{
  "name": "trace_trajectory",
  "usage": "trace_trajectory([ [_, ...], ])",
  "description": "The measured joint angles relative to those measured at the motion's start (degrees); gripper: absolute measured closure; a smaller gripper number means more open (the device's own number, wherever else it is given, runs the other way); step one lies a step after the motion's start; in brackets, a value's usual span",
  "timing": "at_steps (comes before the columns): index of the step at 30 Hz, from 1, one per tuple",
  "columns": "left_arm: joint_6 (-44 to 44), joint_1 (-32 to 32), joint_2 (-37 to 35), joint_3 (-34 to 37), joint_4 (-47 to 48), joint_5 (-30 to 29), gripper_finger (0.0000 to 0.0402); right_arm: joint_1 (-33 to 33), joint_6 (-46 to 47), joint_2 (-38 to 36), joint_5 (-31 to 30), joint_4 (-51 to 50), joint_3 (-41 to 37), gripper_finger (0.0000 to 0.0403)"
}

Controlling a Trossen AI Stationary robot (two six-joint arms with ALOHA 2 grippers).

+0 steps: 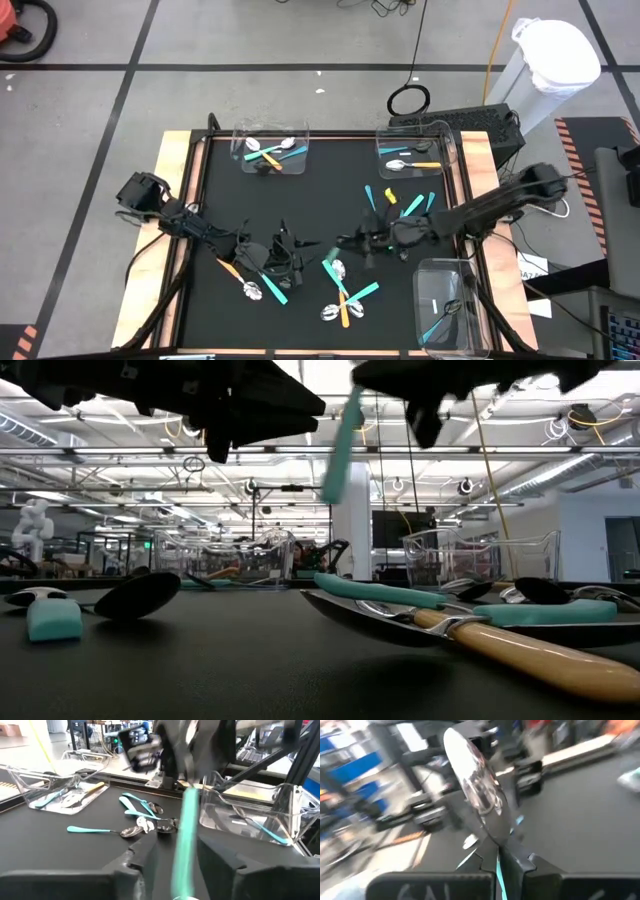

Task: Sort silverware by color (type)
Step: Put the light blue spoon into the bottom transparent bin

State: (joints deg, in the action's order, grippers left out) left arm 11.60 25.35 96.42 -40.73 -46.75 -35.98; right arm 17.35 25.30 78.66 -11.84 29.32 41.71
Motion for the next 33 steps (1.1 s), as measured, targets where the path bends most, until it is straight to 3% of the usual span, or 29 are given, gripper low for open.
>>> trace_trajectory([
  [5, -0.1, 0.6, 0.0, 0.0, 3.2, 3.1, 0.0224, -0.5, 11.4, -13.6, 13.0, -20.5, 0.0, 0.0400],
  [10, -0.1, 0.6, 0.0, 0.0, 4.9, 3.2, 0.0222, -0.4, 26.1, -25.1, 24.3, -38.3, 0.0, 0.0398],
  [15, 0.0, 0.7, 0.0, 0.0, 5.4, 3.2, 0.0222, 2.8, 34.7, -33.5, 33.0, -55.7, 0.0, 0.0397],
  [19, 0.0, 0.7, 0.0, 0.0, 6.2, 3.2, 0.0222, 7.6, 41.9, -37.7, 33.1, -67.3, 0.0, 0.0397],
  [25, 0.1, 0.7, 0.0, 0.0, 7.7, 3.2, 0.0222, 15.5, 45.6, -38.7, 32.3, -76.1, 0.0, 0.0398],
  [33, 0.3, 0.7, 0.0, 0.0, 9.9, 3.2, 0.0222, 22.5, 46.0, -34.1, 27.2, -74.8, 0.0, 0.0377],
])
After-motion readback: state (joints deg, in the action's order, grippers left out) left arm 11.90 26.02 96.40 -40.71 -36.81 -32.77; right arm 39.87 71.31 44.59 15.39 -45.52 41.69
